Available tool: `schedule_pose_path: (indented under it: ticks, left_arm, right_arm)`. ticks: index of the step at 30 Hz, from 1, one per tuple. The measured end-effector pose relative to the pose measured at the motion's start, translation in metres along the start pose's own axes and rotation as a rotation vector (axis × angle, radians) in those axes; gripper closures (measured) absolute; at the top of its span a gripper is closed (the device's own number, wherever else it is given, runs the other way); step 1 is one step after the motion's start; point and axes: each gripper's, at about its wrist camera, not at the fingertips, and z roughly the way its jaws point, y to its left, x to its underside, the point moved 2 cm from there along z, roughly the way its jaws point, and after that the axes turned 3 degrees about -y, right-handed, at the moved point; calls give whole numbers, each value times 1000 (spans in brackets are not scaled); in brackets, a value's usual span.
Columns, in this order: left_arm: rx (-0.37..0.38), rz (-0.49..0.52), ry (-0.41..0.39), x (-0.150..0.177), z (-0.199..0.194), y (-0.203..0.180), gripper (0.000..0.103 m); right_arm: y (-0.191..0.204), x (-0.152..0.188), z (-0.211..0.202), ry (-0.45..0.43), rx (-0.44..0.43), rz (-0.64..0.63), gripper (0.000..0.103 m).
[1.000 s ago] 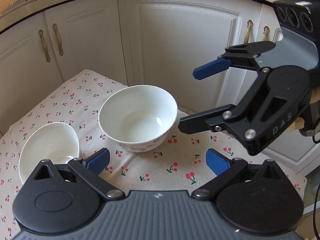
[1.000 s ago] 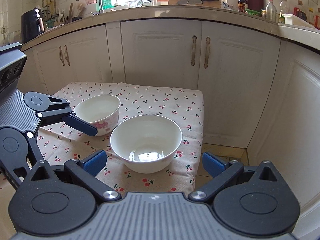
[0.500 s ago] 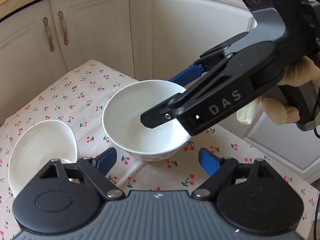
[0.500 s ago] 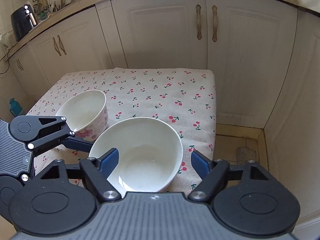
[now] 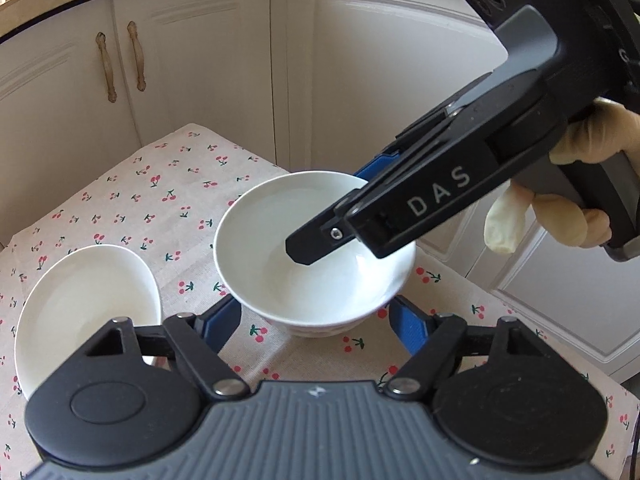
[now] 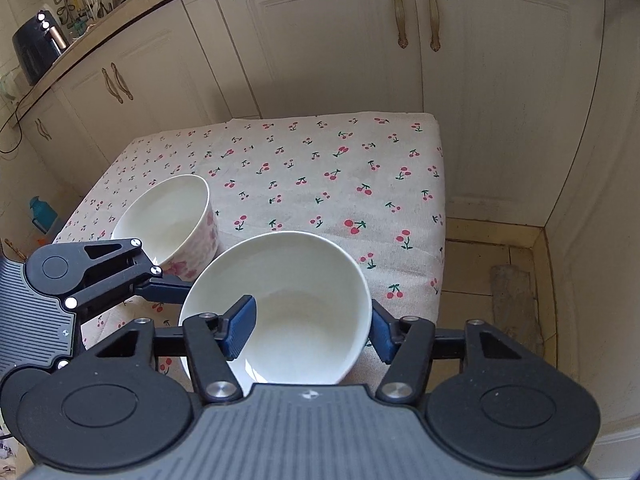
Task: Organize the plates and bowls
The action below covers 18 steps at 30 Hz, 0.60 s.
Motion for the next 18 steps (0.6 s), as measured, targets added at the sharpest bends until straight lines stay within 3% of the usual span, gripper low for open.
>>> schedule_pose_path:
  ticks: [18]
  left_arm:
    - [-3, 11, -9, 1, -2, -2, 23]
  right_arm:
    - [3, -10, 10, 48, 21, 11, 39]
